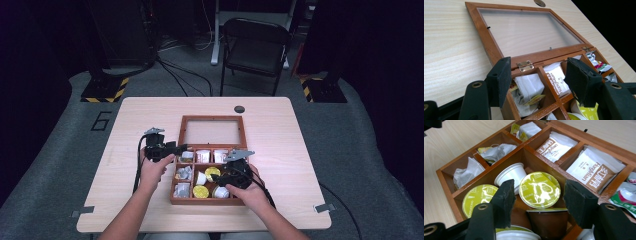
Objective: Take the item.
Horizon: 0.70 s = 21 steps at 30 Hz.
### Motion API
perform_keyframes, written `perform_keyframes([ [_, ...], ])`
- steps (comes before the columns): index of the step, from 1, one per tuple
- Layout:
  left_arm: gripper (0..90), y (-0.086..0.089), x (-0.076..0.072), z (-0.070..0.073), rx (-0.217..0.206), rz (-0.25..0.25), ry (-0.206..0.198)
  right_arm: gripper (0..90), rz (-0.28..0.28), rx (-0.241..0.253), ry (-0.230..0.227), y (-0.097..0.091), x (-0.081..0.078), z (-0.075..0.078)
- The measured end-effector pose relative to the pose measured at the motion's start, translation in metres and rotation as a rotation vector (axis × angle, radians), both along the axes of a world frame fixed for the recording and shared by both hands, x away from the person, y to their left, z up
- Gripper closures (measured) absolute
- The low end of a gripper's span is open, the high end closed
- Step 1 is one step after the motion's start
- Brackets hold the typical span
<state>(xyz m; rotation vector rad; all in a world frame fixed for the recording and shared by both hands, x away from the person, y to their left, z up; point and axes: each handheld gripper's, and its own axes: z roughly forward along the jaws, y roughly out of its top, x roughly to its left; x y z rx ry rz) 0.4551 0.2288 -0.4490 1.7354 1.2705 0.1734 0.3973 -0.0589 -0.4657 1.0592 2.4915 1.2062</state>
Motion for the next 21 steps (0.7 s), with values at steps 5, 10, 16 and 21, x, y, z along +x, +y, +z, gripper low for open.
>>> perform_keyframes([
  [5, 37.8, 0.000, -0.003, 0.002, -0.003, -0.004, -0.011, 38.8, -0.004, -0.005, 0.029, 0.004, 0.004, -0.005],
  [10, 37.8, 0.002, -0.006, 0.003, -0.004, 0.001, -0.015, 37.7, -0.005, -0.020, 0.043, 0.010, 0.009, -0.010],
  [16, 37.8, 0.006, -0.009, 0.004, -0.014, 0.011, -0.016, 36.0, 0.000, -0.068, 0.056, 0.017, 0.013, -0.016],
  [21, 37.8, 0.009, -0.012, 0.005, -0.020, 0.022, -0.025, 35.1, -0.004, -0.076, 0.075, 0.018, 0.017, -0.017],
])
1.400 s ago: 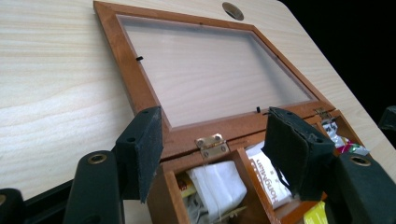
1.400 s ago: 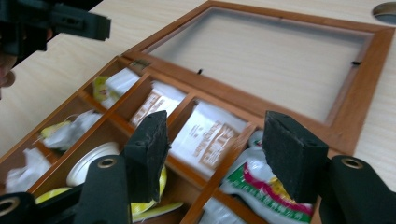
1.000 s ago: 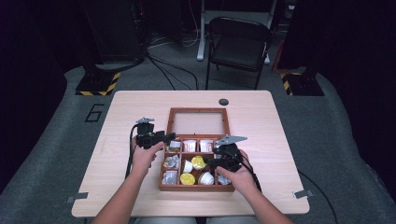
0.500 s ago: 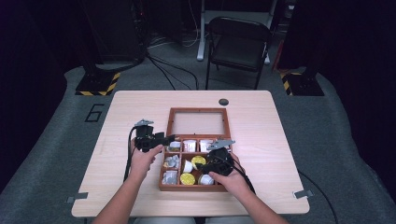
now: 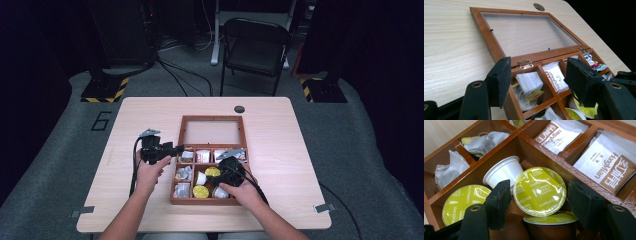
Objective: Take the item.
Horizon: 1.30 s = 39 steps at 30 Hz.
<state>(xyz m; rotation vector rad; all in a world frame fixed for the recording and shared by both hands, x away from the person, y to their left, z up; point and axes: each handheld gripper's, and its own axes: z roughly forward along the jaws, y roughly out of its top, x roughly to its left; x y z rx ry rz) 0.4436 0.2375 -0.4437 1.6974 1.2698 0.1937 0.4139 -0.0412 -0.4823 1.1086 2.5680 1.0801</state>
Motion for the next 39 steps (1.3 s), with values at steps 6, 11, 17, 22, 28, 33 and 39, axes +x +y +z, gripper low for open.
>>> perform_keyframes([
  [6, 37.8, 0.003, -0.002, 0.000, -0.002, 0.007, -0.003, 34.7, 0.007, -0.012, 0.027, 0.002, 0.003, -0.001],
  [11, 37.8, 0.004, -0.004, 0.002, -0.004, 0.008, -0.006, 35.1, 0.014, -0.037, 0.044, 0.006, 0.004, -0.002],
  [17, 37.8, 0.007, -0.005, 0.001, -0.010, 0.017, -0.005, 36.0, 0.037, -0.073, 0.034, 0.011, 0.006, -0.004],
  [22, 37.8, 0.009, -0.006, 0.002, -0.015, 0.022, -0.006, 36.9, 0.039, -0.071, 0.034, 0.011, 0.006, -0.004],
  [28, 37.8, 0.010, -0.005, 0.002, -0.018, 0.021, -0.011, 37.2, 0.048, -0.074, -0.002, 0.011, 0.002, 0.000],
  [33, 37.8, 0.009, -0.002, 0.003, -0.017, 0.015, -0.017, 37.2, 0.052, -0.029, -0.030, 0.006, -0.006, 0.012],
  [39, 37.8, 0.006, 0.000, 0.004, -0.031, 0.018, -0.014, 37.2, 0.051, 0.020, -0.066, -0.001, -0.014, 0.029],
])
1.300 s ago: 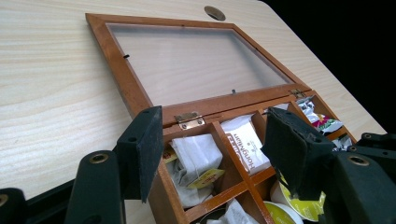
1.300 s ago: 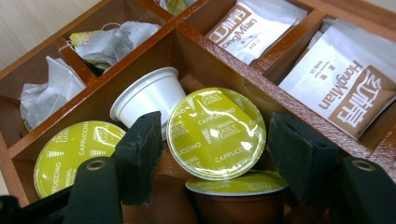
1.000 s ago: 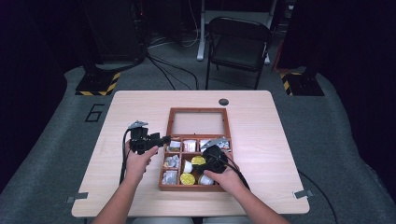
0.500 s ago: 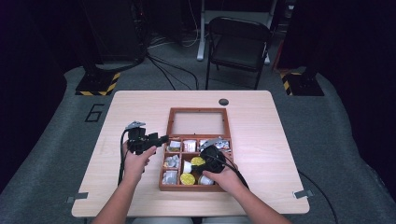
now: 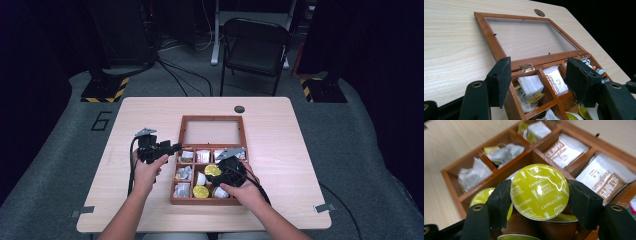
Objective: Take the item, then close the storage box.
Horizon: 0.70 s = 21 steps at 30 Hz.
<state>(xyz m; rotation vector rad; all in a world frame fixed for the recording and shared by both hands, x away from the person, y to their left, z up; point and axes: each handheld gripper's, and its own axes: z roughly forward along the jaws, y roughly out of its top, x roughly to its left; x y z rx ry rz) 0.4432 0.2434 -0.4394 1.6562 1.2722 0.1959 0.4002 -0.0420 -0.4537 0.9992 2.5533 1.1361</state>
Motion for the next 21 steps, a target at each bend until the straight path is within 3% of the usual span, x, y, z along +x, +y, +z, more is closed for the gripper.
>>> perform_keyframes([
  [6, 37.8, 0.000, 0.002, -0.001, -0.004, 0.002, 0.002, 37.1, -0.038, 0.042, -0.020, -0.011, -0.001, 0.012],
  [11, 37.8, -0.004, 0.004, -0.001, -0.001, -0.009, 0.006, 37.2, -0.093, 0.073, -0.019, -0.033, 0.006, 0.020],
  [21, 37.8, -0.005, 0.004, -0.002, 0.031, -0.012, -0.004, 37.2, -0.210, 0.091, -0.020, -0.072, 0.023, 0.021],
])
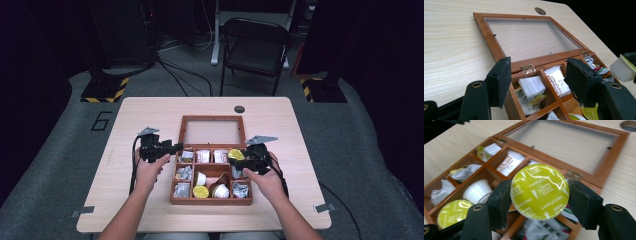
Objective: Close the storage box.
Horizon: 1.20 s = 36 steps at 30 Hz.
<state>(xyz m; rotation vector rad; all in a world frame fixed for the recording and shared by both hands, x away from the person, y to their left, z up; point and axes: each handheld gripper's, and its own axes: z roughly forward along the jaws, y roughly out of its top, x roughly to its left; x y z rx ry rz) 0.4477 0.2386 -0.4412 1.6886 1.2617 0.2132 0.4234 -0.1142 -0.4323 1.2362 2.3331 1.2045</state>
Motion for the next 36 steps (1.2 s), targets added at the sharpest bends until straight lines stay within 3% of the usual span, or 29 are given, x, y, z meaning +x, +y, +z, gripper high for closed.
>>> perform_keyframes([
  [4, 37.8, -0.001, 0.000, 0.000, 0.008, -0.005, -0.001, 37.2, -0.057, -0.025, -0.015, -0.018, 0.006, -0.002],
  [16, 37.8, 0.009, 0.000, -0.001, -0.017, 0.022, 0.006, 37.1, -0.197, -0.037, -0.008, -0.068, 0.018, -0.009],
  [33, 37.8, 0.011, 0.000, 0.000, -0.017, 0.025, 0.003, 37.2, -0.306, -0.065, -0.005, -0.102, 0.026, -0.021],
  [36, 37.8, 0.012, 0.000, 0.000, -0.019, 0.027, 0.004, 37.2, -0.335, -0.092, -0.014, -0.107, 0.027, -0.024],
])
